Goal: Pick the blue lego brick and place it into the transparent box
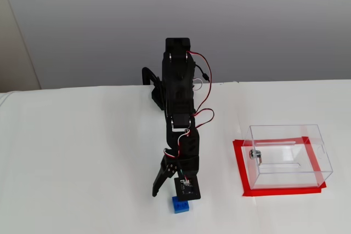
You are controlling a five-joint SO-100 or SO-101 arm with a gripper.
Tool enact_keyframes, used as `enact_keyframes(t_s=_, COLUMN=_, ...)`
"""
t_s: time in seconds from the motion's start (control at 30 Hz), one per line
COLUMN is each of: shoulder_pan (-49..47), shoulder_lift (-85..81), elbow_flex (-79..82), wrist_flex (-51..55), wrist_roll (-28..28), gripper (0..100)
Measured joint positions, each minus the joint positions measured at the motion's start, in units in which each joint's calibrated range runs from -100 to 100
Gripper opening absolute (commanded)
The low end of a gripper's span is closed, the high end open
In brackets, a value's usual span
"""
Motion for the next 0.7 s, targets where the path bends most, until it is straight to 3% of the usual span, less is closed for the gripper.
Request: enact_keyframes(t_s=0.7, shoulder_pan=-3.6, shoulder_lift=7.7, elbow_flex=-6.0, wrist_flex=0.0, wrist_roll=-0.1, gripper=34)
